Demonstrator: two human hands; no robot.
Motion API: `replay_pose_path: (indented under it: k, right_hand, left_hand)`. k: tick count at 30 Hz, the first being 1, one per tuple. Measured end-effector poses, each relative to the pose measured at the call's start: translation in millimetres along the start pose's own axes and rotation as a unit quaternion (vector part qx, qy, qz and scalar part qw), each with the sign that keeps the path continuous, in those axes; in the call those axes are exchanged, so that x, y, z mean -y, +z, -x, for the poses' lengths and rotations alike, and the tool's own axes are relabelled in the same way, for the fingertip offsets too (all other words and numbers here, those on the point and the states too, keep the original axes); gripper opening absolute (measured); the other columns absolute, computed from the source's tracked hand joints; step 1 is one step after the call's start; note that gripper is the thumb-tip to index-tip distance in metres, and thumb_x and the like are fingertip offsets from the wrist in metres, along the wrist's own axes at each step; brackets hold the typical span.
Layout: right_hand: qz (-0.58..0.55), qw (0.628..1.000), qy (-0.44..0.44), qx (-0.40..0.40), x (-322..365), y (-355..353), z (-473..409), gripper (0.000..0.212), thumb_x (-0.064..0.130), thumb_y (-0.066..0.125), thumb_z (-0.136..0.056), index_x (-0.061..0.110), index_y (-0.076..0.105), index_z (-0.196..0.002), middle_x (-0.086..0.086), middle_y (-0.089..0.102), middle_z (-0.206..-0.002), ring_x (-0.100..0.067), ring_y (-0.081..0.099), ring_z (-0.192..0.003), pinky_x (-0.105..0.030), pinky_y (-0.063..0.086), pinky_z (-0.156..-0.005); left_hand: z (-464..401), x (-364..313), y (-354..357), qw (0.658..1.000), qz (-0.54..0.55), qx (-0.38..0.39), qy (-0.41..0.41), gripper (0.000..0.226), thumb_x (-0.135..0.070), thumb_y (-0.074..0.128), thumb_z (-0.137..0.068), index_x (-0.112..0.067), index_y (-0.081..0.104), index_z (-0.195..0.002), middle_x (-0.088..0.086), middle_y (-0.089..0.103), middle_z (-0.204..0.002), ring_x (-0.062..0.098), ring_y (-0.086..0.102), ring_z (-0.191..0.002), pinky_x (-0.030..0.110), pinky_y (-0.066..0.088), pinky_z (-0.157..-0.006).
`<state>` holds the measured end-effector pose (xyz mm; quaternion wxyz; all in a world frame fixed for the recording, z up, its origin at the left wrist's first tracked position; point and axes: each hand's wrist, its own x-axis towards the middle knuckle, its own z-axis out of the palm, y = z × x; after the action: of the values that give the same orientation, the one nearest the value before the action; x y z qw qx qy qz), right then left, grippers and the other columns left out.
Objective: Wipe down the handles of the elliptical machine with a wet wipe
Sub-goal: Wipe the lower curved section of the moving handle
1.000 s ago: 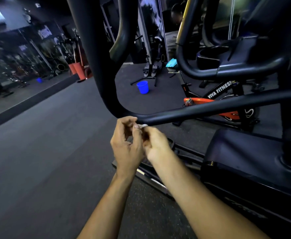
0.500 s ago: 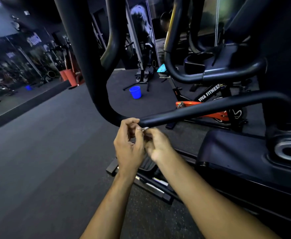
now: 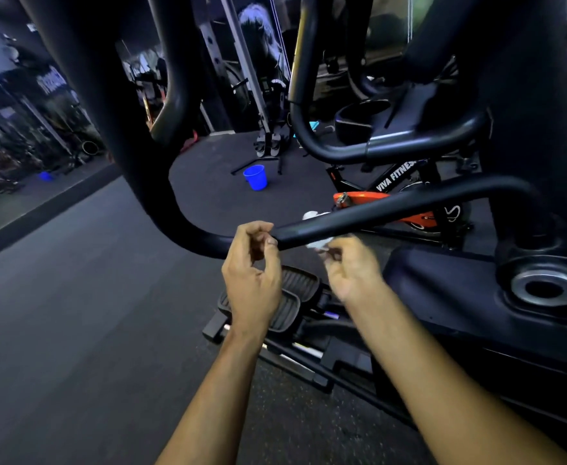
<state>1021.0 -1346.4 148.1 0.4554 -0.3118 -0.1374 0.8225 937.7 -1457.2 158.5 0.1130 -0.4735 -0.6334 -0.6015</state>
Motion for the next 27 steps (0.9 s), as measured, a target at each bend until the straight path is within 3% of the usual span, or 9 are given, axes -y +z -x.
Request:
replay_pose_path:
  k: [4, 7, 12, 16, 19, 22, 27]
  right_hand:
    - [0.057, 0.997, 0.019, 0.049, -3, 0, 10, 0.033, -0.02, 0.037, -0.087, 0.005, 0.055, -0.075, -0.007, 0.061, -0.06, -0.015, 0.059, -0.057, -0.016, 0.05, -0.048]
    - [0.048, 0.995, 0.029, 0.086, -2, -1, 17, 0.037, -0.021, 0.036, -0.089, 0.005, 0.053, -0.069, 0.0, 0.06, -0.048, -0.007, 0.06, -0.044, -0.016, 0.049, -0.046]
    - [-0.016, 0.999, -0.026, 0.037, 31, -20, 0, 0.036, -0.022, 0.038, -0.087, 0.005, 0.053, -0.069, 0.001, 0.06, -0.047, -0.006, 0.059, -0.042, -0.016, 0.049, -0.046]
    - [0.022, 0.998, 0.012, 0.058, 18, -10, 11, 0.026, -0.021, 0.043, -0.085, -0.001, 0.058, -0.078, -0.01, 0.062, -0.059, -0.013, 0.061, -0.049, -0.018, 0.051, -0.047]
    - [-0.025, 1.0, -0.006, 0.018, 39, -21, 3, 0.029, -0.021, 0.043, -0.084, 0.001, 0.056, -0.07, -0.005, 0.059, -0.049, -0.013, 0.061, -0.049, -0.017, 0.049, -0.044]
    - [-0.031, 0.998, -0.045, -0.016, 57, -34, -8, 0.031, -0.019, 0.043, -0.085, 0.004, 0.057, -0.069, -0.006, 0.058, -0.056, -0.014, 0.059, -0.056, -0.02, 0.052, -0.047]
    - [-0.034, 0.999, -0.017, 0.035, 56, -32, 4, 0.028, -0.02, 0.043, -0.087, 0.0, 0.06, -0.077, -0.01, 0.063, -0.065, -0.014, 0.063, -0.051, -0.021, 0.052, -0.047]
  left_hand:
    - [0, -6, 15, 1.0, 0.011, -0.003, 0.004, 0.018, -0.011, 0.056, -0.098, -0.026, 0.062, -0.106, -0.003, 0.064, -0.093, 0.028, 0.067, -0.086, 0.057, 0.054, -0.08]
    - [0, -14, 28, 0.999, 0.017, 0.018, 0.028, 0.018, -0.006, 0.055, -0.099, -0.02, 0.062, -0.107, -0.002, 0.064, -0.094, 0.023, 0.064, -0.087, 0.054, 0.054, -0.081]
    - [-8, -17, 40, 0.999, 0.02, 0.019, 0.035, 0.018, -0.006, 0.054, -0.098, -0.018, 0.062, -0.108, -0.002, 0.062, -0.095, 0.027, 0.064, -0.087, 0.055, 0.053, -0.08]
    - [-7, -22, 47, 0.998, 0.016, 0.03, 0.048, 0.017, -0.005, 0.054, -0.099, -0.015, 0.063, -0.109, -0.002, 0.062, -0.095, 0.026, 0.063, -0.087, 0.054, 0.054, -0.078]
    - [-7, -26, 49, 0.997, 0.015, 0.044, 0.063, 0.017, -0.003, 0.053, -0.1, -0.013, 0.063, -0.11, 0.0, 0.061, -0.094, 0.024, 0.062, -0.086, 0.05, 0.054, -0.078]
    - [-10, -28, 53, 0.997, 0.019, 0.035, 0.059, 0.019, -0.001, 0.054, -0.098, -0.013, 0.063, -0.11, 0.001, 0.061, -0.094, 0.022, 0.062, -0.085, 0.046, 0.054, -0.077]
    - [-5, -37, 69, 0.995, 0.038, 0.067, 0.061, 0.022, 0.002, 0.054, -0.099, -0.014, 0.062, -0.11, 0.005, 0.063, -0.095, 0.026, 0.065, -0.089, 0.049, 0.055, -0.079]
